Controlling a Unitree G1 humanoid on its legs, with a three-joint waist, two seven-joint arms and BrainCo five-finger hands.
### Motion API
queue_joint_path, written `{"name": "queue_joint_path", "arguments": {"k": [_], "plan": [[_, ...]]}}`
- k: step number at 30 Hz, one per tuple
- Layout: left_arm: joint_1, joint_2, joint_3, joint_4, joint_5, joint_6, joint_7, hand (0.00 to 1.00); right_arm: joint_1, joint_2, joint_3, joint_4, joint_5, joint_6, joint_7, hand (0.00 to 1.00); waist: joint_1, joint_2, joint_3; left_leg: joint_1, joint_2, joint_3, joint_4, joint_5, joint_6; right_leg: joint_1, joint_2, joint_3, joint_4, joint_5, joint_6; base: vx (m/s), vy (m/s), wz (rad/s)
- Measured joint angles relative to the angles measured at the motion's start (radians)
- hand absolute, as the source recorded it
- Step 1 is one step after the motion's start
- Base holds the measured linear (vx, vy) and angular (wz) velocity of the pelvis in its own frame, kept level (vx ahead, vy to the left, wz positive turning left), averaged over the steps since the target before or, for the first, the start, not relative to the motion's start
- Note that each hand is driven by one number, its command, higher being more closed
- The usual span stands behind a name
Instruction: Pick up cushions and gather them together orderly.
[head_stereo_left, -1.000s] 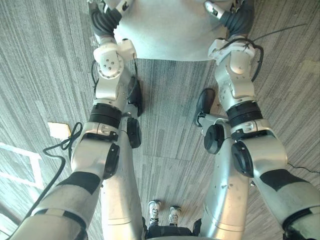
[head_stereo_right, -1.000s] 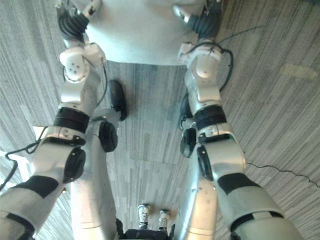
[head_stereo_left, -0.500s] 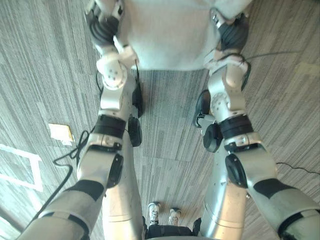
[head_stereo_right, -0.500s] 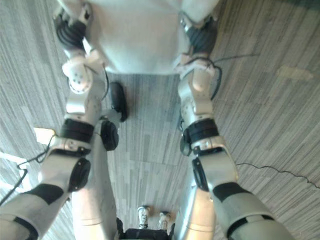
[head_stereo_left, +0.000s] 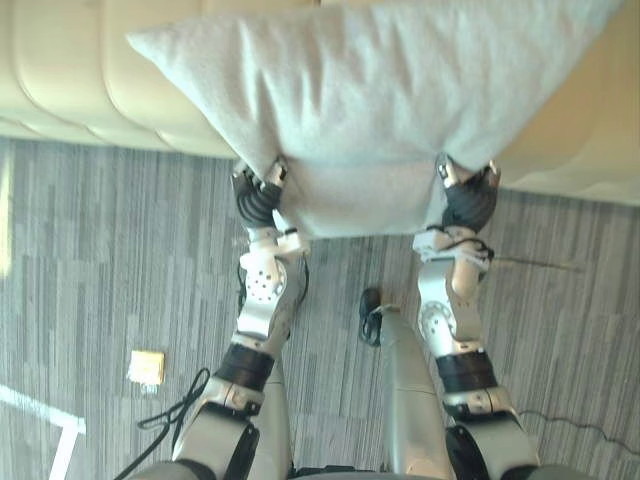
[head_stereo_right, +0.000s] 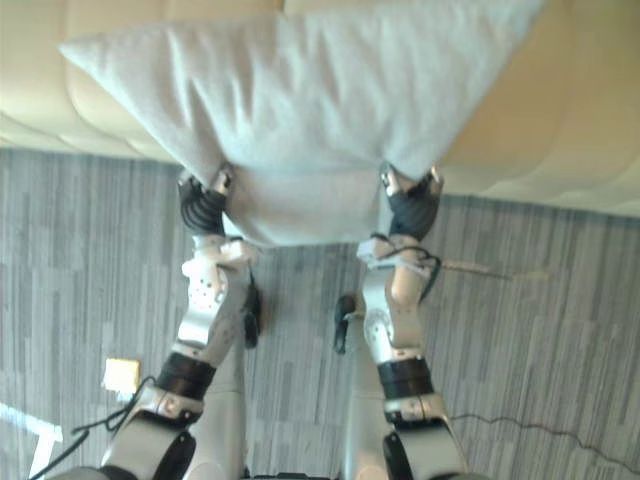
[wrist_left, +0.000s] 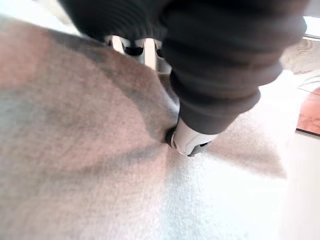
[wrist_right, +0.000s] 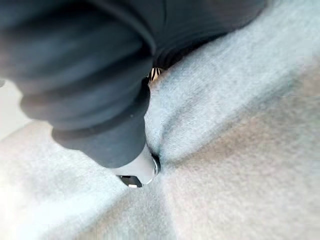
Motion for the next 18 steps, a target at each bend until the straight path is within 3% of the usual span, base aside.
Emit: {"name": "queue_joint_path", "arguments": {"k": [4, 7, 9, 11, 12, 14, 16, 17, 18], "plan": [[0.181, 0.002, -0.031, -0.094, -0.003, -0.008, -0.039, 1.0, 0.187, -0.002, 0.058, -0.089, 0.0, 0.009, 0.033, 1.0, 0.007, -0.001, -0.078, 0.23, 0.0, 0.029, -0.161, 0.015, 0.002, 0.23, -0.001, -0.012, -0.172, 0.028, 0.012, 0.19, 0.011, -0.05], [0.246, 0.018, -0.047, -0.145, -0.003, -0.021, -0.055, 1.0, 0.253, -0.003, 0.078, -0.142, 0.0, 0.008, 0.05, 1.0, 0.007, -0.004, -0.115, 0.314, -0.001, 0.047, -0.209, 0.015, 0.003, 0.315, -0.002, -0.012, -0.228, 0.04, 0.027, 0.16, 0.046, -0.09], [0.288, 0.026, -0.055, -0.184, -0.003, -0.032, -0.081, 1.0, 0.301, -0.004, 0.08, -0.184, -0.002, 0.007, 0.075, 1.0, 0.011, -0.006, -0.132, 0.4, -0.002, 0.062, -0.241, -0.004, 0.017, 0.366, -0.011, -0.016, -0.205, 0.07, 0.079, 0.12, 0.078, -0.17], [0.304, 0.045, -0.069, -0.185, -0.003, -0.034, -0.083, 1.0, 0.329, -0.003, 0.08, -0.186, -0.004, 0.009, 0.081, 1.0, 0.009, -0.008, -0.133, 0.468, -0.004, 0.078, -0.235, -0.044, 0.034, 0.338, -0.026, -0.013, -0.039, 0.117, 0.13, 0.06, 0.09, -0.1], [0.312, 0.051, -0.073, -0.185, -0.003, -0.034, -0.084, 1.0, 0.337, -0.003, 0.08, -0.186, -0.01, 0.01, 0.081, 1.0, 0.009, -0.01, -0.134, 0.49, -0.006, 0.08, -0.234, -0.053, 0.036, 0.325, -0.033, -0.012, 0.018, 0.145, 0.122, 0.06, 0.066, -0.07], [0.336, 0.057, -0.077, -0.185, -0.008, -0.033, -0.087, 1.0, 0.358, -0.002, 0.082, -0.186, -0.039, 0.017, 0.081, 1.0, 0.008, -0.011, -0.14, 0.56, -0.014, 0.086, -0.236, -0.078, 0.045, 0.289, -0.052, -0.016, 0.156, 0.261, 0.097, 0.09, 0.068, -0.1], [0.339, 0.057, -0.078, -0.185, -0.01, -0.03, -0.087, 1.0, 0.359, -0.003, 0.081, -0.183, -0.04, 0.02, 0.081, 1.0, 0.009, -0.012, -0.149, 0.588, -0.007, 0.087, -0.25, -0.088, 0.054, 0.263, -0.061, -0.02, 0.201, 0.321, 0.073, 0.11, 0.033, -0.09], [0.339, 0.059, -0.078, -0.185, -0.01, -0.03, -0.087, 1.0, 0.362, -0.003, 0.081, -0.174, -0.047, 0.019, 0.081, 1.0, 0.009, -0.016, -0.157, 0.604, -0.004, 0.087, -0.272, -0.091, 0.056, 0.248, -0.069, -0.044, 0.202, 0.256, 0.042, 0.17, -0.036, -0.01], [0.339, 0.058, -0.079, -0.185, -0.01, -0.031, -0.086, 1.0, 0.359, 0.002, 0.079, -0.154, -0.065, 0.019, 0.081, 1.0, 0.009, -0.034, -0.169, 0.623, -0.001, 0.083, -0.298, -0.092, 0.054, 0.248, -0.075, -0.072, 0.147, 0.17, 0.043, 0.19, -0.059, 0.02]]}}
